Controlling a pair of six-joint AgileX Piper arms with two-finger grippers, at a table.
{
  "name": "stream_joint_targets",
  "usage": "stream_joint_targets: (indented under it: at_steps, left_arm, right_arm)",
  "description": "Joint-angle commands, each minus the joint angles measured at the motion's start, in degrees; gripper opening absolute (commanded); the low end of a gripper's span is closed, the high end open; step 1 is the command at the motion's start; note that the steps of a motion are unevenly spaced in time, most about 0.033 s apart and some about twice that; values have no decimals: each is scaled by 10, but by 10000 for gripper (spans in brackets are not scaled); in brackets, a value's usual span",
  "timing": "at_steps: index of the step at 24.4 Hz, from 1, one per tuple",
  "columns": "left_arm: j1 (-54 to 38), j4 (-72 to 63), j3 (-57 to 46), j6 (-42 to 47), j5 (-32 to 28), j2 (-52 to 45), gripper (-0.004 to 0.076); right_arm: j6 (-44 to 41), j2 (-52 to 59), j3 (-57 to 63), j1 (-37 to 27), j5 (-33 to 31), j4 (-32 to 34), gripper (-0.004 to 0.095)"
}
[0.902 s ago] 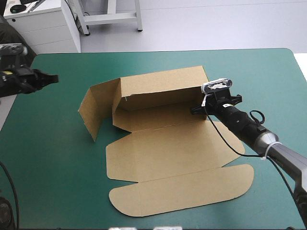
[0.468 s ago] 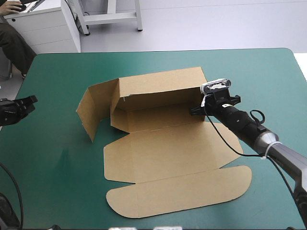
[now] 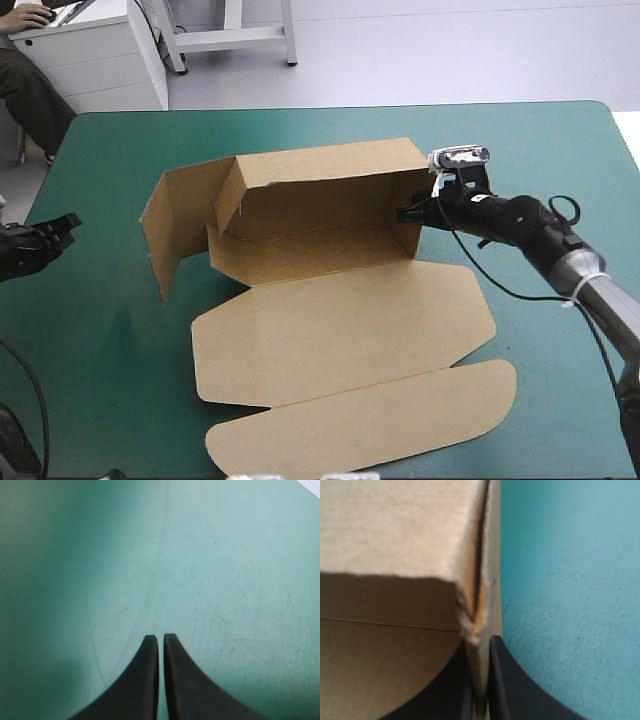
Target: Fold the box
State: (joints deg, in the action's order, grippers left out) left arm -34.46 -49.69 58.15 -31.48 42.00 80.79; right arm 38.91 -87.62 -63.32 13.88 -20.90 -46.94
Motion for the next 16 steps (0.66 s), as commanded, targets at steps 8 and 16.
stream_joint_targets:
  at_steps: [8,16]
  left_arm:
    - [-1,-43,14,-1,-21,-21,13]
    - [-1,-74,14,-1,-21,-21,13]
  right_arm:
    - [-357,23,-227,-21,-271,329,4]
    - [-389,-7,-308,-21,-511,334,3]
